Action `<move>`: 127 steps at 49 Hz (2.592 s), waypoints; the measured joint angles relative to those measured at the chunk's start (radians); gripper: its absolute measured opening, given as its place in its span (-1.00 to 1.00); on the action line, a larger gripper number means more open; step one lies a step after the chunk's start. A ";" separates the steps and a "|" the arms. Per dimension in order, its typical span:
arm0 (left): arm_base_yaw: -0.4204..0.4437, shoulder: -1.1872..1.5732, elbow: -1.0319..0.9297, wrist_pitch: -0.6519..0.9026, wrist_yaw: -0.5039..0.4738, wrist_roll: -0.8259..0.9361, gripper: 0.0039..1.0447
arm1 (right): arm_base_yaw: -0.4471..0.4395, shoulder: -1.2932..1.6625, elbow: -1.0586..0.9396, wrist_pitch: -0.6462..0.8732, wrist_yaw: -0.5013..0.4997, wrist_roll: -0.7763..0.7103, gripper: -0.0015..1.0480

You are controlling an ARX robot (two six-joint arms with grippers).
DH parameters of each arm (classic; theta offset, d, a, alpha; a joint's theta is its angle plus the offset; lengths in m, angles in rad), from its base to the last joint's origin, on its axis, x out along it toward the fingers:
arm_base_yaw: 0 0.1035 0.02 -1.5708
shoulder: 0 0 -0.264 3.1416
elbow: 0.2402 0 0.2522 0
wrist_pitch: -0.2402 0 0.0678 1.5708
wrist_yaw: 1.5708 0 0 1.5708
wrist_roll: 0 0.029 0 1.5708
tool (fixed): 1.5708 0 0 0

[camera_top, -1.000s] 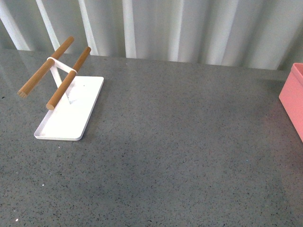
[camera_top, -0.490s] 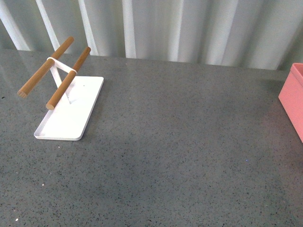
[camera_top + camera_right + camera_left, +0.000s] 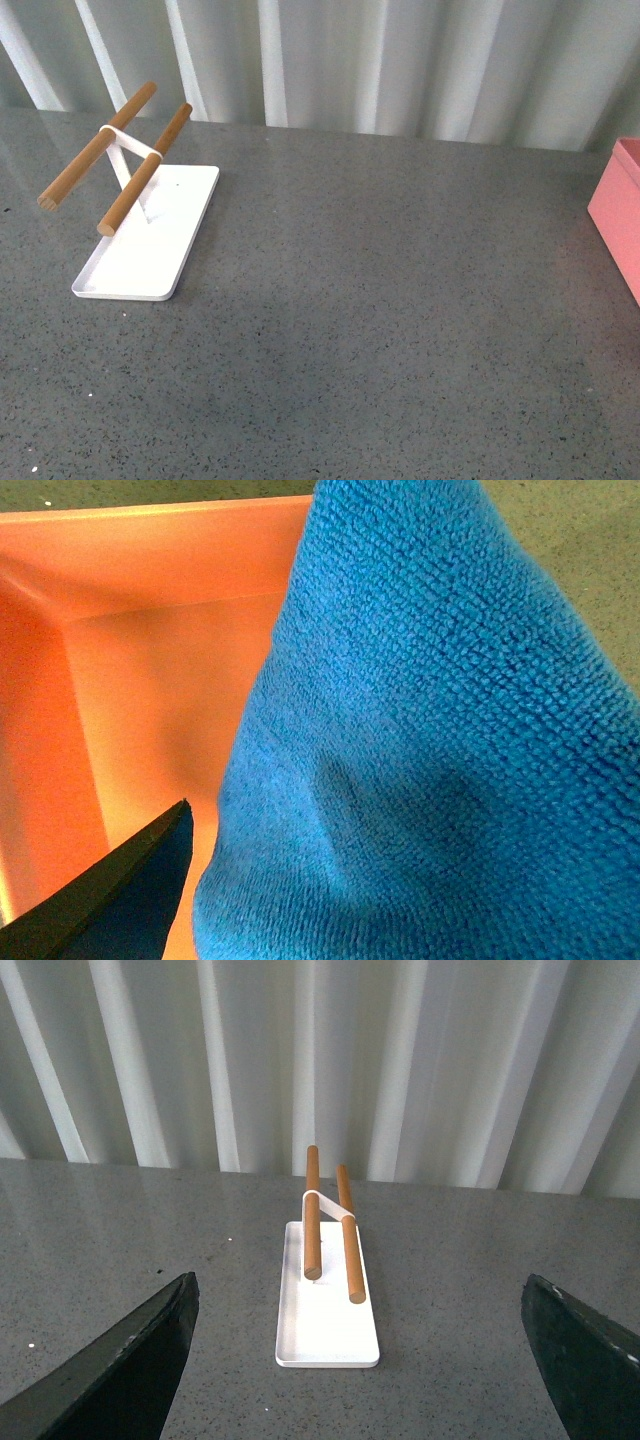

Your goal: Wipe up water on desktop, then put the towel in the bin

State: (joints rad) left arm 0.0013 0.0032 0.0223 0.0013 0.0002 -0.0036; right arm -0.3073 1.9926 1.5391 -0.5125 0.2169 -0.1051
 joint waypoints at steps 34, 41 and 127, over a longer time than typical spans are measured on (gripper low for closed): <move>0.000 0.000 0.000 -0.001 0.000 0.000 0.88 | -0.032 -0.093 -0.376 0.154 0.011 -0.340 0.86; 0.000 0.000 0.000 -0.001 0.000 0.000 0.88 | -0.037 -0.102 -0.287 0.153 -0.076 -0.311 0.86; 0.000 0.000 0.000 -0.001 0.000 0.000 0.88 | 0.045 -0.273 0.123 -0.016 -0.248 0.086 0.86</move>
State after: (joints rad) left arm 0.0013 0.0032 0.0223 0.0006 -0.0002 -0.0036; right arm -0.2619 1.7199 1.6619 -0.5289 -0.0315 -0.0193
